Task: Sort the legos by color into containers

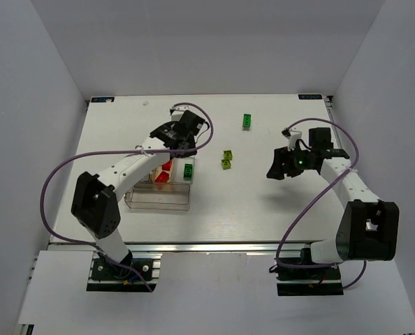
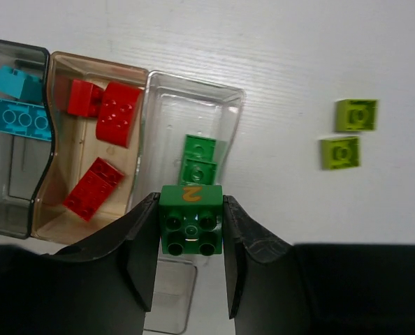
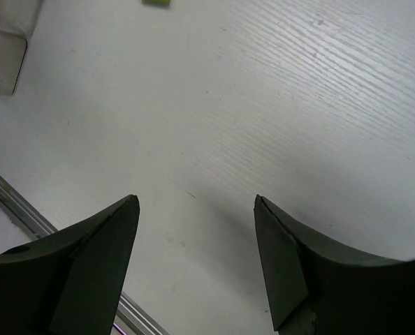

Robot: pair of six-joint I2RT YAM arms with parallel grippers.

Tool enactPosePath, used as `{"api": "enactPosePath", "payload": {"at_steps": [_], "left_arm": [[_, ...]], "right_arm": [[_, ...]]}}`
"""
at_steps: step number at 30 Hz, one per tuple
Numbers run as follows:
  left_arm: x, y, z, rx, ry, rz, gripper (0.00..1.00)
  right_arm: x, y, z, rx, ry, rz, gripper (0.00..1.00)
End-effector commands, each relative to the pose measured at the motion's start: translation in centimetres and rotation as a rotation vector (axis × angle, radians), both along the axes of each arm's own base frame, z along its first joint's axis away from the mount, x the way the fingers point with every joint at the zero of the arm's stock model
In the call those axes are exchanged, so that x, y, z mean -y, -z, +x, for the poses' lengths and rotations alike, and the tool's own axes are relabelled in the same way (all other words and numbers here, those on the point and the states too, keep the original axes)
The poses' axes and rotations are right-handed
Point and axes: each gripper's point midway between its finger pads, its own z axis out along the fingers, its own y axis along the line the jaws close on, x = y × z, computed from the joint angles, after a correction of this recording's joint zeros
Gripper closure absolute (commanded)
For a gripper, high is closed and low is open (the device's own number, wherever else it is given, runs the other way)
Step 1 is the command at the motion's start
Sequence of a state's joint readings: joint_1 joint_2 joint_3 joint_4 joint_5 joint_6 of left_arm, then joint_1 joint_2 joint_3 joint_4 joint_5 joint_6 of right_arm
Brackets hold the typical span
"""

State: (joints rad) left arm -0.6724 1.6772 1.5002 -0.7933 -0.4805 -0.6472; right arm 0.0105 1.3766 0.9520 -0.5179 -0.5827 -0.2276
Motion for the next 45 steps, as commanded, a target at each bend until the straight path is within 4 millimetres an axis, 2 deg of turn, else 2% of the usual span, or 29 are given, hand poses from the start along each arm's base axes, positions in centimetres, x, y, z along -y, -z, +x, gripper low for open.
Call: {"api": "enactPosePath", "payload": {"at_steps": [1, 5, 7, 9, 10, 12, 13, 14, 15, 18, 20, 21, 22, 23, 24, 25, 26, 27, 28, 29, 30, 31, 32, 33, 34, 37, 40, 45], "left_arm": [[-1.0, 3.3, 0.0, -0.075, 0.047, 0.083, 1.0], [-1.6, 4.6, 1.0, -0.106, 0.042, 0.098, 0.92], [-2.0, 5.5, 1.4, -0.126, 0.035, 0.11, 0.81], [-2.9, 6.0, 1.9, -0.143, 0.013, 0.119, 0.64], [-2.8, 6.3, 1.9, -0.151, 0.016, 0.122, 0.45], [-3.1, 6.5, 2.2, -0.159, 0.009, 0.119, 0.33], [-3.4, 6.4, 2.4, -0.16, 0.003, 0.113, 0.27], [-3.3, 6.1, 2.6, -0.153, 0.008, 0.106, 0.24], [-3.2, 5.9, 2.6, -0.148, 0.01, 0.1, 0.23], [-2.5, 4.2, 2.8, -0.121, 0.028, 0.059, 0.22], [-1.8, 3.0, 2.5, -0.11, 0.053, 0.011, 0.22], [-1.1, 1.2, 2.3, -0.064, 0.076, -0.033, 0.22], [-0.8, 0.3, 1.9, -0.044, 0.09, -0.069, 0.22], [0.1, 0.8, 0.6, -0.062, 0.129, -0.11, 0.21], [0.5, -2.7, 0.3, 0.043, 0.146, -0.201, 0.2], [1.3, -3.2, -0.6, 0.063, 0.164, -0.265, 0.18], [1.3, -1.5, -2.5, 0.026, 0.182, -0.312, 0.16], [1.4, -4.6, -3.0, 0.12, 0.172, -0.414, 0.15], [1.2, -4.8, -3.9, 0.136, 0.176, -0.45, 0.14], [0.6, -3.5, -4.9, 0.129, 0.166, -0.462, 0.13], [0.1, -3.8, -5.6, 0.139, 0.152, -0.475, 0.12], [-0.6, -5.3, -6.5, 0.181, 0.143, -0.512, 0.12], [-1.0, -5.4, -7.0, 0.19, 0.136, -0.518, 0.12], [-1.8, -4.5, -7.6, 0.177, 0.115, -0.504, 0.11], [-2.2, -5.4, -8.2, 0.2, 0.109, -0.526, 0.11], [-2.9, -5.2, -9.3, 0.193, 0.086, -0.542, 0.1], [-3.4, -4.6, -9.8, 0.178, 0.056, -0.554, 0.1], [-3.6, -4.1, -9.8, 0.177, 0.028, -0.564, 0.09]], "right_arm": [[-0.6, -0.3, 1.1, 0.054, -0.058, -0.035, 0.27], [-1.4, -0.6, 1.9, 0.066, -0.078, -0.053, 0.27], [-1.8, -1.2, 2.4, 0.084, -0.084, -0.054, 0.26], [-2.2, -1.1, 2.8, 0.081, -0.086, -0.057, 0.26], [-2.3, -1.6, 3.3, 0.09, -0.081, -0.057, 0.26], [-2.2, -1.4, 4.3, 0.099, -0.061, -0.08, 0.23], [-2.1, -2.0, 5.2, 0.114, -0.028, -0.083, 0.22], [-1.6, -1.9, 6.1, 0.126, 0.004, -0.108, 0.22], [-1.4, -1.9, 6.9, 0.135, 0.028, -0.116, 0.21], [-0.6, -3.5, 11.3, 0.181, 0.204, -0.132, 0.21], [-1.1, -4.2, 14.3, 0.182, 0.304, -0.105, 0.2], [-1.2, -4.3, 15.4, 0.177, 0.337, -0.097, 0.2], [-1.7, -4.6, 16.3, 0.175, 0.352, -0.084, 0.19], [-2.6, -4.3, 18.1, 0.15, 0.38, -0.06, 0.19], [-3.1, -4.3, 19.1, 0.141, 0.392, -0.044, 0.19], [-4.0, -4.3, 19.9, 0.135, 0.387, -0.027, 0.19], [-5.1, -2.5, 20.9, 0.091, 0.396, -0.018, 0.19], [-6.1, -3.8, 22.4, 0.128, 0.397, 0.0, 0.19], [-6.6, -3.7, 23.2, 0.144, 0.395, -0.001, 0.19], [-6.7, -2.0, 24.2, 0.138, 0.411, -0.029, 0.18], [-8.3, -1.4, 24.4, 0.144, 0.394, -0.037, 0.19], [-8.7, -2.4, 25.5, 0.173, 0.397, -0.03, 0.19], [-9.0, -0.7, 26.0, 0.158, 0.404, -0.051, 0.19], [-9.7, -0.4, 26.5, 0.169, 0.415, -0.045, 0.2], [-9.9, 0.2, 27.2, 0.17, 0.427, -0.044, 0.2], [-9.3, 0.9, 29.7, 0.235, 0.508, -0.119, 0.25], [-8.5, 1.1, 31.3, 0.285, 0.557, -0.179, 0.28], [-7.9, 1.4, 31.9, 0.306, 0.575, -0.218, 0.29]]}}
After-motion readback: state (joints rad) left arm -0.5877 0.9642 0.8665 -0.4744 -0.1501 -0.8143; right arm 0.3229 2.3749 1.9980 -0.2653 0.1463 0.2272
